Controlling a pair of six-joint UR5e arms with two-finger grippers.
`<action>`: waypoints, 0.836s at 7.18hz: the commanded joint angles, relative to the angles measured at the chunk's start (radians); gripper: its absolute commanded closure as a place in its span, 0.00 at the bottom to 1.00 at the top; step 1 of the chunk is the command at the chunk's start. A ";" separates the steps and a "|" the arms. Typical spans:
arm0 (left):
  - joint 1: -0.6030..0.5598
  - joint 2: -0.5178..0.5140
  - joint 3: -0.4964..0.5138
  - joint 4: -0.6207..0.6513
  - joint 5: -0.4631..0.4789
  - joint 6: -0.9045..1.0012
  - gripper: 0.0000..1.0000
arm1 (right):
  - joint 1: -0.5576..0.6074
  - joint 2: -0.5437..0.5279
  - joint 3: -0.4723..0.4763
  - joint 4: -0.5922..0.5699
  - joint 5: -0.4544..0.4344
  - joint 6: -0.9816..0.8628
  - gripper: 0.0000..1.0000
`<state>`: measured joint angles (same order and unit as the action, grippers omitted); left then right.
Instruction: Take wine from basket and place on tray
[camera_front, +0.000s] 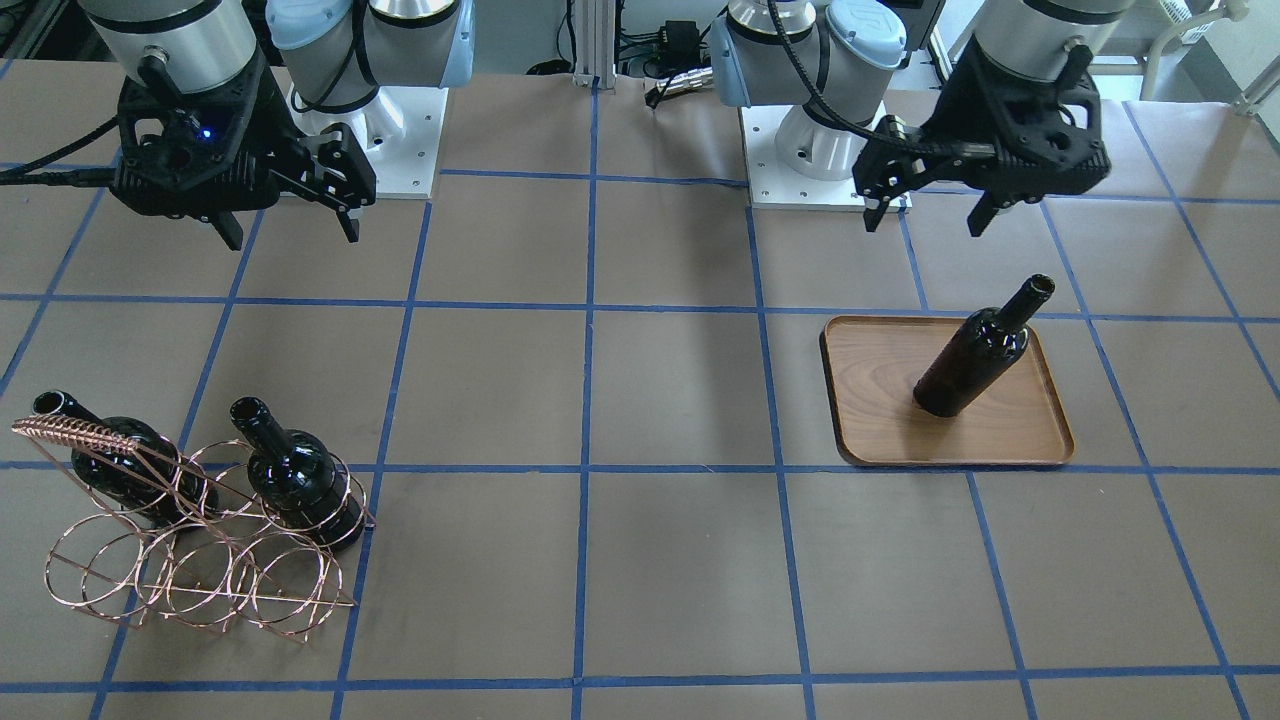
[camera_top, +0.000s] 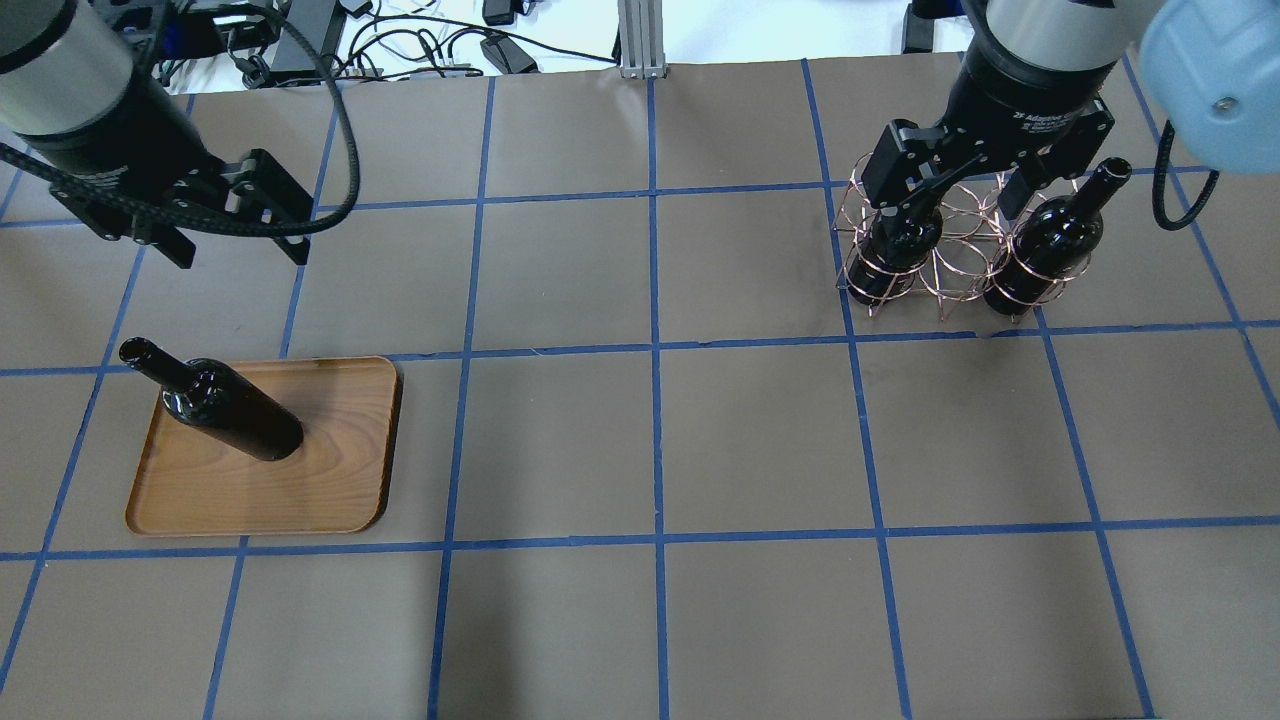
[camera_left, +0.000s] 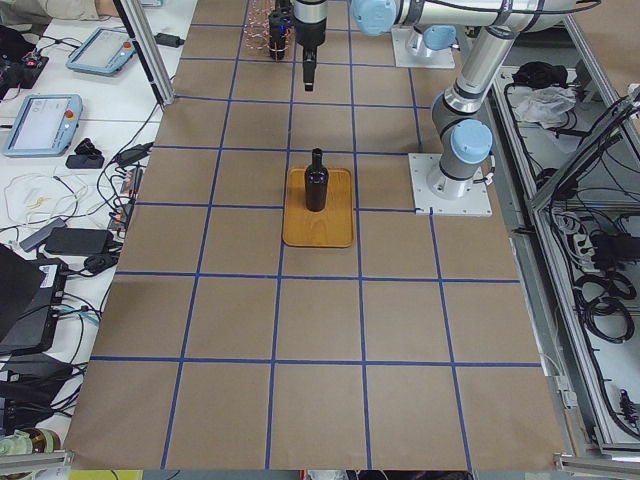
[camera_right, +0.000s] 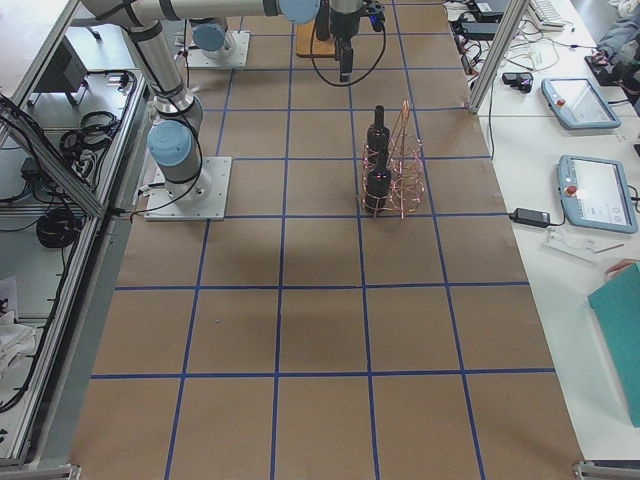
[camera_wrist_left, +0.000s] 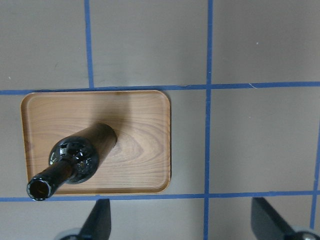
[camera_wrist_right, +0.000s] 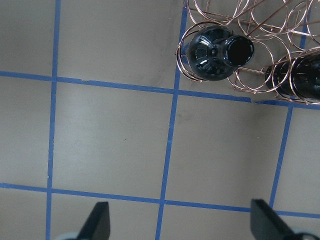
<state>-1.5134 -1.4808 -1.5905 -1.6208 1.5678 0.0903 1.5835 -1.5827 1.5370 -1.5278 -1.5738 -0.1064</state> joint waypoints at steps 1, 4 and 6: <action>-0.114 0.008 -0.002 -0.001 -0.003 -0.049 0.00 | 0.000 -0.002 0.000 -0.002 0.000 0.001 0.00; -0.107 0.010 -0.009 -0.001 0.008 -0.040 0.00 | 0.001 -0.002 0.002 0.000 0.001 0.001 0.00; -0.106 0.011 -0.009 -0.001 0.008 -0.035 0.00 | 0.001 -0.002 0.002 0.002 0.001 0.001 0.00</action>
